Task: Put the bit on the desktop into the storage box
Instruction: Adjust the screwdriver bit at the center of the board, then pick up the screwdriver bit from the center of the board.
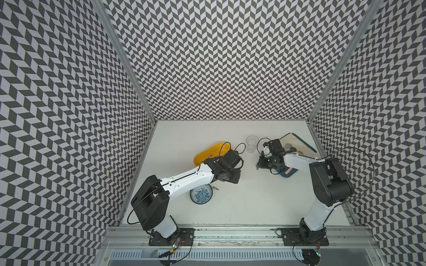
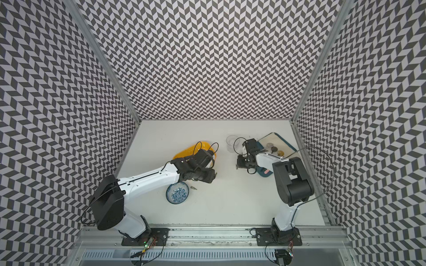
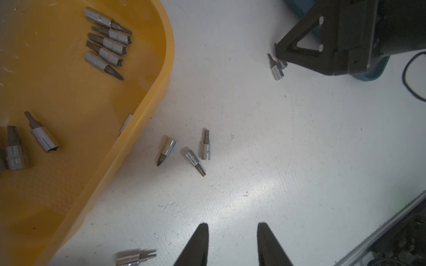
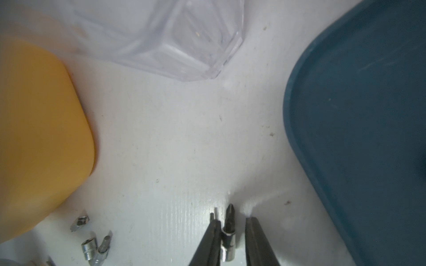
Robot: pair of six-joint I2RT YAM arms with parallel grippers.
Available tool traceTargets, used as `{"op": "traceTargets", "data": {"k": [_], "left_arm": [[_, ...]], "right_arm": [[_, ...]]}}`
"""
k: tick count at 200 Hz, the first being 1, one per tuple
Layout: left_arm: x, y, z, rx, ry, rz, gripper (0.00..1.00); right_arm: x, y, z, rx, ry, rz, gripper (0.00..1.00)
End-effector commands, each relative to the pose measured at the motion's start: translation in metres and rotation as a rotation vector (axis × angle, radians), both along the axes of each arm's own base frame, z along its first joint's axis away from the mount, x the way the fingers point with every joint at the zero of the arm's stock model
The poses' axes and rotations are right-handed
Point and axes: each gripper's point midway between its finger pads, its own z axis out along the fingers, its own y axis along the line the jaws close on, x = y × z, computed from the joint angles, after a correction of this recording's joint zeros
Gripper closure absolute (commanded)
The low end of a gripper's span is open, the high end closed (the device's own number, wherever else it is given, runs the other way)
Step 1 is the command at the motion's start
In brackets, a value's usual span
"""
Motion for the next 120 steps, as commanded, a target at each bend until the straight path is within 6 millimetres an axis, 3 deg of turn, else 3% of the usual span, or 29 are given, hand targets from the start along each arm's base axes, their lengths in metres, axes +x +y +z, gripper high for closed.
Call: {"op": "traceTargets", "data": {"k": [1, 120], "left_arm": [[0.004, -0.008, 0.008, -0.017, -0.022, -0.009, 0.61], [0.007, -0.009, 0.012, -0.021, -0.03, -0.005, 0.61]], "right_arm": [[-0.009, -0.005, -0.015, -0.101, 0.027, 0.021, 0.77], [-0.02, 0.002, -0.02, -0.275, 0.01, 0.071, 0.78]]}}
